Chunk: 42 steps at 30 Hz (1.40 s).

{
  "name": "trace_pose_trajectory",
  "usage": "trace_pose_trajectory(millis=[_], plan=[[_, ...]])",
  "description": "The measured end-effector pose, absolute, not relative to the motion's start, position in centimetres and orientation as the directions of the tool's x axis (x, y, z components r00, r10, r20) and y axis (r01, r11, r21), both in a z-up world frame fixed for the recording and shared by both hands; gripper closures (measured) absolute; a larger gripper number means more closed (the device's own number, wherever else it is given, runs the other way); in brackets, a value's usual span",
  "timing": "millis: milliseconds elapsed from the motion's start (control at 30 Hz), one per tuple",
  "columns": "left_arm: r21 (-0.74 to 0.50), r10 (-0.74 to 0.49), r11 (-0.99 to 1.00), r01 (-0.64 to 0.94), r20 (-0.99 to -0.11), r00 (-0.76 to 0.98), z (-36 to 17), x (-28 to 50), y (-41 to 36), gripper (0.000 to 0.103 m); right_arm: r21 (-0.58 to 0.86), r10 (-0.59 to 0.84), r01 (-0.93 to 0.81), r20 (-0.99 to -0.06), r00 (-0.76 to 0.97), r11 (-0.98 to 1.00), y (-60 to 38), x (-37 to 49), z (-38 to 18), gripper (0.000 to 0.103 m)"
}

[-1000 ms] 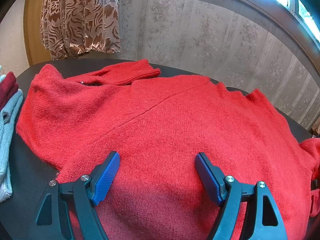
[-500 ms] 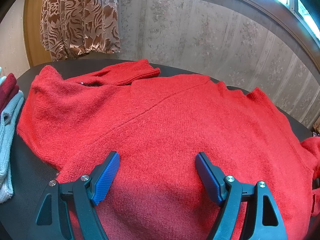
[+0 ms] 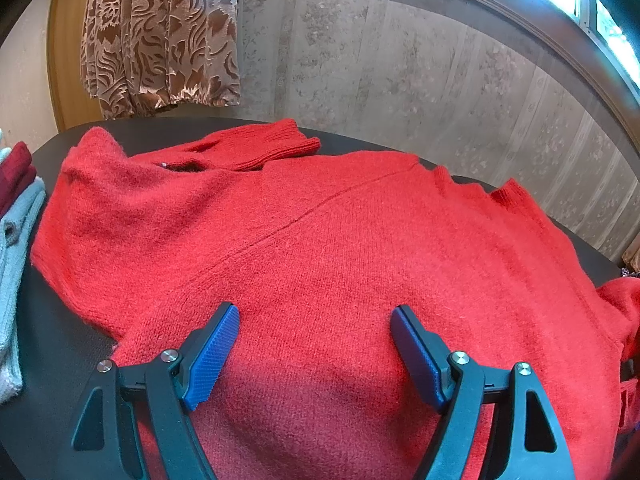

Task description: Fold clothes

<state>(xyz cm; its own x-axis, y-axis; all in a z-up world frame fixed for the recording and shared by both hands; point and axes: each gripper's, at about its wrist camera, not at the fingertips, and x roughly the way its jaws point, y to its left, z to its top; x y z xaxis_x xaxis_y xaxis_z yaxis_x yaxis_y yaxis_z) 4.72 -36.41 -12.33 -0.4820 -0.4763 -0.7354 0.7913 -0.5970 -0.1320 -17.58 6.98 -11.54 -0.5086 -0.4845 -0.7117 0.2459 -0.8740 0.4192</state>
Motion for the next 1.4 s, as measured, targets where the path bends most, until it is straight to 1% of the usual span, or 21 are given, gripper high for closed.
trace_pose_trajectory(millis=[100,167,200,233,300,400,467,533,567,667,733,800,833,867,933,967,1067,1167,1233,1267,1400], plan=[[-0.136,-0.476,-0.595,0.792,-0.735,-0.483,-12.3,4.7,-36.4,0.023,0.255,-0.405,0.343,-0.769,-0.495,-0.904,4.9,-17.2,-11.6,0.000],[-0.136,-0.476,-0.594,0.793,-0.735,-0.482,-12.3,4.6,-36.3,0.023,0.200,-0.375,0.374,-0.789,-0.487,-0.906,4.6,-16.8,-11.5,0.003],[-0.135,-0.476,-0.594,0.793,-0.735,-0.482,-12.3,4.6,-36.3,0.023,0.201,-0.380,0.382,-0.789,-0.483,-0.902,4.8,-16.8,-11.3,0.012],[-0.134,-0.476,-0.594,0.793,-0.735,-0.482,-12.3,4.6,-36.3,0.023,0.219,-0.389,0.373,-0.787,-0.479,-0.902,5.3,-17.2,-11.2,0.026],[-0.136,-0.476,-0.595,0.792,-0.735,-0.483,-12.3,4.7,-36.4,0.023,0.269,-0.416,0.350,-0.781,-0.466,-0.897,6.5,-18.0,-11.1,0.036],[-0.138,-0.475,-0.594,0.793,-0.735,-0.483,-12.3,4.7,-36.5,0.023,0.335,-0.470,0.347,-0.756,-0.456,-0.876,7.5,-18.4,-11.6,0.034],[-0.137,-0.475,-0.593,0.793,-0.736,-0.483,-12.3,4.7,-36.4,0.023,0.349,-0.498,0.374,-0.736,-0.458,-0.859,7.5,-18.2,-11.9,0.024],[-0.137,-0.476,-0.592,0.794,-0.735,-0.482,-12.3,4.6,-36.3,0.023,0.339,-0.520,0.426,-0.732,-0.441,-0.839,6.8,-18.1,-12.0,0.003],[-0.138,-0.476,-0.592,0.794,-0.736,-0.482,-12.3,4.6,-36.3,0.023,0.319,-0.511,0.445,-0.746,-0.426,-0.837,6.2,-18.3,-12.0,0.000],[-0.132,-0.476,-0.592,0.795,-0.738,-0.477,-12.3,4.4,-36.3,0.023,0.154,-0.394,0.490,-0.810,-0.435,-0.858,4.1,-17.7,-12.0,0.000],[-0.130,-0.475,-0.592,0.796,-0.741,-0.475,-12.3,4.3,-36.3,0.023,0.131,-0.372,0.486,-0.816,-0.442,-0.864,3.8,-17.9,-12.1,0.000],[-0.129,-0.474,-0.591,0.796,-0.742,-0.473,-12.3,4.2,-36.4,0.023,0.167,-0.389,0.469,-0.815,-0.429,-0.867,4.3,-18.4,-11.9,0.000],[-0.129,-0.474,-0.591,0.796,-0.743,-0.472,-12.3,4.2,-36.4,0.023,0.168,-0.384,0.465,-0.822,-0.420,-0.869,4.4,-18.8,-11.8,0.004],[-0.128,-0.474,-0.591,0.796,-0.744,-0.471,-12.2,4.1,-36.4,0.023,0.156,-0.365,0.446,-0.824,-0.434,-0.881,4.6,-19.2,-11.5,0.015],[-0.124,-0.473,-0.592,0.796,-0.747,-0.468,-12.3,4.1,-36.5,0.022,0.220,-0.385,0.387,-0.819,-0.426,-0.895,5.6,-20.3,-10.9,0.077],[-0.122,-0.473,-0.593,0.796,-0.748,-0.467,-12.3,4.0,-36.5,0.022,0.279,-0.415,0.355,-0.817,-0.400,-0.892,6.3,-21.2,-10.7,0.090],[-0.116,-0.469,-0.596,0.794,-0.753,-0.461,-12.3,3.9,-36.5,0.021,0.401,-0.512,0.337,-0.773,-0.375,-0.852,7.0,-22.6,-8.6,0.092],[-0.099,-0.442,-0.624,0.776,-0.774,-0.454,-12.0,3.6,-36.5,0.021,0.533,-0.662,0.403,-0.672,-0.333,-0.744,5.7,-22.4,-4.5,0.093],[-0.120,-0.391,-0.663,0.739,-0.786,-0.479,-11.3,3.7,-36.4,0.029,0.593,-0.751,0.473,-0.591,-0.295,-0.652,4.0,-21.9,-1.5,0.093],[-0.141,-0.361,-0.684,0.715,-0.787,-0.500,-10.8,3.9,-36.2,0.039,0.598,-0.775,0.510,-0.571,-0.269,-0.618,2.5,-21.0,-0.2,0.093],[-0.268,-0.243,-0.744,0.612,-0.746,-0.621,-8.8,5.5,-35.4,0.041,0.586,-0.821,0.629,-0.550,-0.155,-0.511,-3.7,-17.0,2.8,0.093]])
